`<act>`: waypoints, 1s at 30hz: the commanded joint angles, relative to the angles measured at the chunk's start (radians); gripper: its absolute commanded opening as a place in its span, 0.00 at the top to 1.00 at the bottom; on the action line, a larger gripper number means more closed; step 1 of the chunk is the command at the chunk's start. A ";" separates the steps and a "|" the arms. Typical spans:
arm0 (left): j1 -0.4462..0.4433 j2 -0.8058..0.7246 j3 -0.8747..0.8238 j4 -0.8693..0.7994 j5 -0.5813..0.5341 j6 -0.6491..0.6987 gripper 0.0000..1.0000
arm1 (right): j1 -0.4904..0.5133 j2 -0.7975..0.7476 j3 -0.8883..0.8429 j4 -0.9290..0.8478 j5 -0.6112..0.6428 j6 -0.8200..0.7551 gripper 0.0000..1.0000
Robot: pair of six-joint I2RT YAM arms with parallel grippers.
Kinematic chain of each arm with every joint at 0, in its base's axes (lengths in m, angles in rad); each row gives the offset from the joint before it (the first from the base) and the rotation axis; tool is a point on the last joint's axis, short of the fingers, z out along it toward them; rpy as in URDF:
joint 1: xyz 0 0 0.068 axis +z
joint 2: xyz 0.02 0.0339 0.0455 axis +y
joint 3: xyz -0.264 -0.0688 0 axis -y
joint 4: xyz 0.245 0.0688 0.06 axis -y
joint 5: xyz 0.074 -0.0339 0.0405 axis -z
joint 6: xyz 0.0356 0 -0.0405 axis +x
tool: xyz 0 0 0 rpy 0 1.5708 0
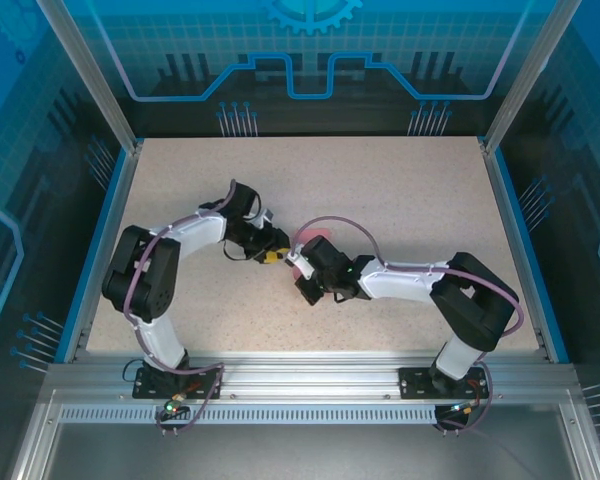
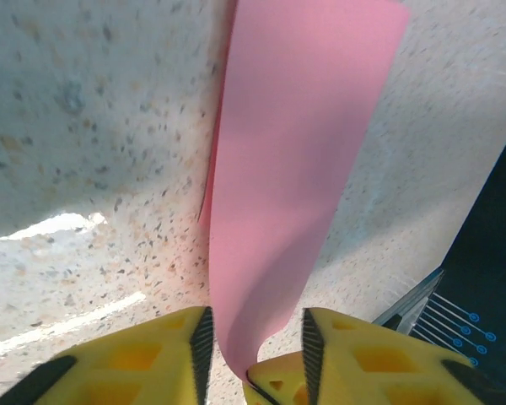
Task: Fold a paper plane with a square sheet of paper (fold left side to right side)
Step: Third fold the triangle at the center of the table.
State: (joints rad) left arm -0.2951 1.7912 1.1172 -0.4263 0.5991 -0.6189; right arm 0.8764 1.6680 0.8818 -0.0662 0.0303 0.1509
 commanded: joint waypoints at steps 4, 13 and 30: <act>-0.003 0.049 0.098 -0.029 0.041 0.087 0.80 | -0.043 0.008 -0.027 0.042 -0.116 0.064 1.00; -0.079 0.251 0.287 -0.067 0.059 0.132 0.85 | -0.079 0.029 -0.041 0.086 -0.202 0.113 1.00; -0.124 0.458 0.429 -0.167 -0.019 0.201 0.88 | -0.119 0.042 -0.049 0.099 -0.231 0.157 1.00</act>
State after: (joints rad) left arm -0.4103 2.2127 1.5238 -0.5339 0.6144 -0.4557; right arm 0.7776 1.6958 0.8444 0.0277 -0.1921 0.2916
